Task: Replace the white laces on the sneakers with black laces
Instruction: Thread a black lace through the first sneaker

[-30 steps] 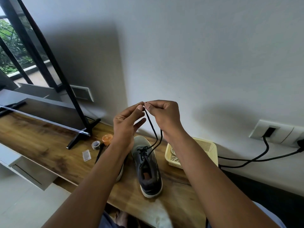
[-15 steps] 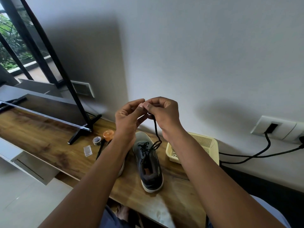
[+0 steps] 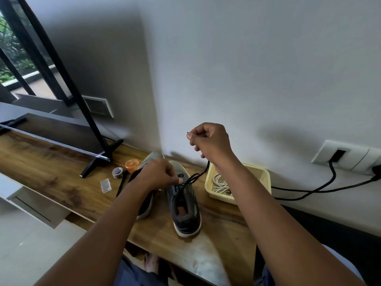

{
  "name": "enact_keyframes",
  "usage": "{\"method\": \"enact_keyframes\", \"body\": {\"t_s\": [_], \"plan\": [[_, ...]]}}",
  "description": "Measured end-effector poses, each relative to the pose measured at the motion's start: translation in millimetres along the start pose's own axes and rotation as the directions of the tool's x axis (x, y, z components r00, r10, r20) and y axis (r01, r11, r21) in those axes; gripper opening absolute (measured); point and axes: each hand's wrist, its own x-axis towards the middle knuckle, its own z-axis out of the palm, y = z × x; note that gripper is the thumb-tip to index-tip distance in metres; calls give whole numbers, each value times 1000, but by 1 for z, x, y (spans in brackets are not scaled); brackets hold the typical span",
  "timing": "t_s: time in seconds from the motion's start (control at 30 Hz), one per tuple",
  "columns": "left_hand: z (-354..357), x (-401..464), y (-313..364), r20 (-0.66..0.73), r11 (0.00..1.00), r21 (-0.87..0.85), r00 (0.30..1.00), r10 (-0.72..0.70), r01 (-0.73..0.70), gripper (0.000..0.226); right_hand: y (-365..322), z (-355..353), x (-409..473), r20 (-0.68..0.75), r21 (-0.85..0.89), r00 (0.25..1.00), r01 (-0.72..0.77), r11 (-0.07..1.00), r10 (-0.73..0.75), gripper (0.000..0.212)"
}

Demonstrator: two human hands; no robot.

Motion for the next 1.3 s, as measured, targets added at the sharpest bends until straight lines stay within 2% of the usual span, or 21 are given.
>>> {"method": "enact_keyframes", "body": {"t_s": [0.1,0.2,0.37,0.47,0.5,0.57,0.6,0.67,0.77,0.83,0.93,1.0,1.03,1.1,1.3], "plan": [[7,1,5,56,995,102,998,4,-9,25,11,-3,0,43,-72,999,-10,997,13,7],[18,4,10,51,979,203,998,25,-35,26,16,-3,1,51,-103,999,-11,995,17,8],[30,13,13,17,967,239,996,82,-84,18,19,-2,2,68,-141,998,1,990,9,8],[26,15,10,14,984,157,996,85,-86,11,21,-3,3,66,-156,998,10,988,1,8],[22,14,8,14,995,73,997,72,-73,11,22,-4,3,65,-160,998,11,987,0,9],[12,11,6,33,978,-208,999,21,-14,8,22,-5,4,68,-156,998,11,988,0,9],[6,8,8,38,929,-368,999,-7,20,7,21,-6,4,75,-146,997,12,989,-1,9],[-4,3,11,29,767,-639,998,-56,61,11,19,-5,3,105,-104,994,18,994,-7,7],[-14,2,18,44,424,-902,995,-92,79,9,11,0,-2,170,-28,983,79,996,-73,4],[-19,2,22,85,217,-971,993,-86,102,6,5,5,-5,215,-6,964,161,987,-156,7],[-25,1,25,184,-67,-981,981,-67,179,10,1,13,-9,265,43,938,220,974,-224,5],[-26,1,24,239,-203,-955,967,-87,217,11,1,16,-10,294,53,924,242,969,-247,8],[-25,1,24,260,-231,-945,960,-105,231,11,3,18,-11,308,43,915,258,965,-259,10],[-23,1,25,278,-214,-946,948,-154,243,11,6,21,-11,319,0,909,282,959,-267,11],[-15,2,31,211,2,-973,901,-379,229,22,12,26,-11,321,-30,916,263,964,-240,11]]}}
